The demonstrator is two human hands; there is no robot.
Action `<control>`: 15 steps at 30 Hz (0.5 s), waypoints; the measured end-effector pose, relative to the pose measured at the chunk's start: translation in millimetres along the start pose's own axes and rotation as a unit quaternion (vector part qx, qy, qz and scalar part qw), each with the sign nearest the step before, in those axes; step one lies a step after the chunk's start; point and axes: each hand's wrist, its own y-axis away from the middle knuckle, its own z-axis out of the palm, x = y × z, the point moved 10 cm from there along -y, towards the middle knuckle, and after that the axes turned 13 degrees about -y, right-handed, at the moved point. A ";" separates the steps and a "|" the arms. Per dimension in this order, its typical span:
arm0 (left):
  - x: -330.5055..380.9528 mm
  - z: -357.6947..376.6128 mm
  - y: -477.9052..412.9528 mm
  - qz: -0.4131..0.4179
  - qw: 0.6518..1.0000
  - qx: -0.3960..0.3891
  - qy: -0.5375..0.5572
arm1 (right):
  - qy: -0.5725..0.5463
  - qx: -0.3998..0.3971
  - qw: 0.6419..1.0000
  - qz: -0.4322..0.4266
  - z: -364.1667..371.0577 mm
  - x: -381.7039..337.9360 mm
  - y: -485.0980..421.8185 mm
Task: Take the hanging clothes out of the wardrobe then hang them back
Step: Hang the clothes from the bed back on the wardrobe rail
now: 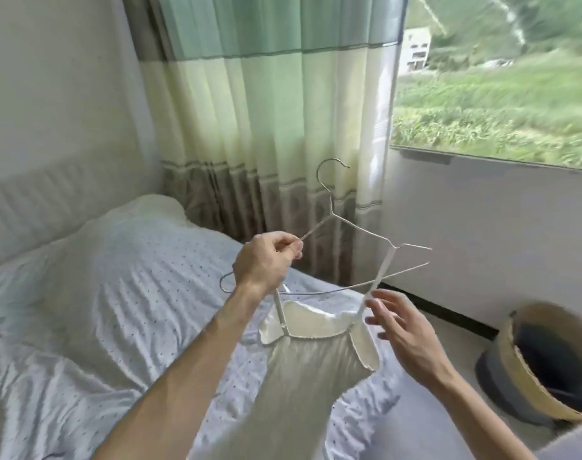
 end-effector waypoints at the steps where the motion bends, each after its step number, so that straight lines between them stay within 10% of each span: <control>1: 32.0 9.4 -4.3 0.015 0.999 -0.019 0.036 | -0.003 0.014 1.000 -0.013 -19.3 -15.6 -4.6; 11: 297.0 107.3 18.2 0.057 0.926 -0.269 0.260 | 0.041 0.082 0.990 -0.108 -182.0 -142.6 8.1; 15: 360.4 127.3 42.5 0.040 0.846 -0.352 0.398 | 0.028 0.099 0.988 -0.113 -203.7 -161.7 15.8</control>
